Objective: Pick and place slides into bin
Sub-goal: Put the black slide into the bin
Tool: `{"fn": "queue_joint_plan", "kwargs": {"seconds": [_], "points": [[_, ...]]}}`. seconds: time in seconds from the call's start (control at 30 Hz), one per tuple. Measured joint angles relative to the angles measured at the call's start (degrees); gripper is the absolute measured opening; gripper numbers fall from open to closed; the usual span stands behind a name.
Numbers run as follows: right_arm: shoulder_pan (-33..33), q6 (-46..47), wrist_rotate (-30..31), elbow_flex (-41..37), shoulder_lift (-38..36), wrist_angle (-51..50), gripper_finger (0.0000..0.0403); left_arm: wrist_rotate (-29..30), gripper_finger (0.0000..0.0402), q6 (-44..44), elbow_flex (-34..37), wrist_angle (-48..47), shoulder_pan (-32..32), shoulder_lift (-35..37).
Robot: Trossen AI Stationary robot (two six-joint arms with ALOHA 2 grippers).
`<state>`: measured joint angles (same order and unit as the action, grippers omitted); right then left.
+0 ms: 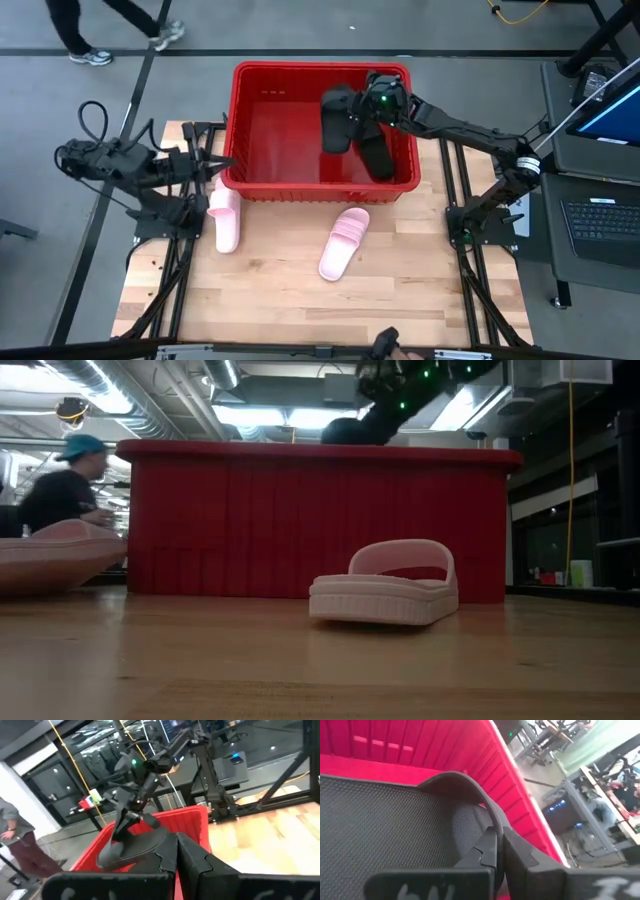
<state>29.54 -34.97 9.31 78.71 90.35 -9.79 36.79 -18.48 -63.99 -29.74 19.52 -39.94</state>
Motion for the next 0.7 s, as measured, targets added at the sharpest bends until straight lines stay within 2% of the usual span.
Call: {"fn": "queue_joint_plan", "kwargs": {"seconds": [0.3, 0.47, 0.7], "points": [[2.2, -1.7, -0.9, -10.6, 0.0, 8.9, 0.0016, -5.7, 0.0001, -0.7, 0.0, 1.2, -8.4, -0.7], [3.3, -1.7, -5.0, -15.7, 0.0, 16.3, 0.0016, -10.2, 0.0001, -0.8, 0.0, 2.5, -12.2, -1.3], [3.3, -4.3, -5.0, -12.7, 1.2, 17.3, 0.0016, -14.8, 0.0001, -0.8, 0.0, 3.0, -16.8, -3.0]]}}
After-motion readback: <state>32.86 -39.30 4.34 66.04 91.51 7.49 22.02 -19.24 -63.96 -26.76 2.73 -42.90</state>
